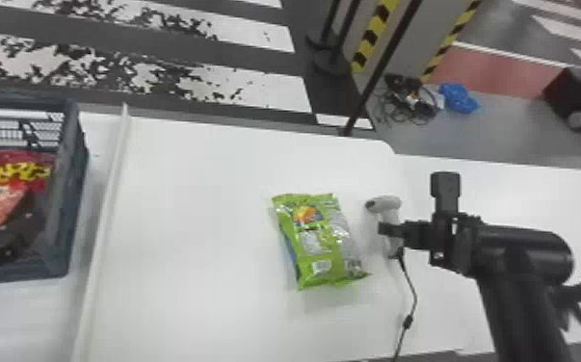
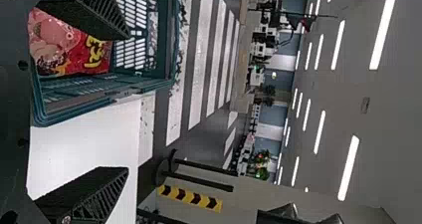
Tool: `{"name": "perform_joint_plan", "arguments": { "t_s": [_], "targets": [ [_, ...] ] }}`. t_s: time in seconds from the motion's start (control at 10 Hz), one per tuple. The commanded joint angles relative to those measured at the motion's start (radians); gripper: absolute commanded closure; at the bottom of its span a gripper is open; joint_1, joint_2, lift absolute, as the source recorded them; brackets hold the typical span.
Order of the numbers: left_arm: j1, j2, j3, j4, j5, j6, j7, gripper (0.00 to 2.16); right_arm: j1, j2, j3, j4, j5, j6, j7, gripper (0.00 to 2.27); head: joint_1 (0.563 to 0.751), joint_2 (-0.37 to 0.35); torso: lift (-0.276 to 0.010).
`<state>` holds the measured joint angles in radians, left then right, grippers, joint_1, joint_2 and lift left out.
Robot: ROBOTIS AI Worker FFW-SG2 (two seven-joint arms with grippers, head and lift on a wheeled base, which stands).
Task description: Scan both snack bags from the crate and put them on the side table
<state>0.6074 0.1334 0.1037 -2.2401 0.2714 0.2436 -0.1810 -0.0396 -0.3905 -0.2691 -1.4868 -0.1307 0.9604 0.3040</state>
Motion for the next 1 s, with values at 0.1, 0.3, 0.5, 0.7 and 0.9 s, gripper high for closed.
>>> {"name": "perform_joint_plan", "arguments": {
  "t_s": [0.1,0.3,0.5,0.7,0.9],
  "targets": [
    [0.000,0.000,0.001,0.000,0.000,-0.002,0.000,0.05,0.010,-0.008,0.007,-0.018,0.006,0.011,0.000,2.25,0.695,-0.309,-0.087],
    [0.002,-0.001,0.001,0.002,0.000,-0.002,0.000,0.05,0.090,-0.008,-0.047,-0.165,-0.021,0.116,0.003,2.25,0.695,-0.311,-0.087],
    [0.000,-0.003,-0.001,0.005,0.000,-0.002,0.002,0.05,0.211,0.018,-0.125,-0.374,-0.043,0.235,0.000,2.25,0.695,-0.321,-0.087],
    [-0.006,-0.003,-0.002,0.019,0.000,-0.005,0.002,0.05,0.330,0.067,-0.203,-0.555,-0.079,0.343,0.003,2.25,0.695,-0.329,-0.087],
    [-0.012,-0.003,-0.004,0.027,0.002,-0.005,0.002,0.05,0.415,0.125,-0.254,-0.728,-0.099,0.462,0.020,2.25,0.695,-0.328,-0.087]
  ]
}}
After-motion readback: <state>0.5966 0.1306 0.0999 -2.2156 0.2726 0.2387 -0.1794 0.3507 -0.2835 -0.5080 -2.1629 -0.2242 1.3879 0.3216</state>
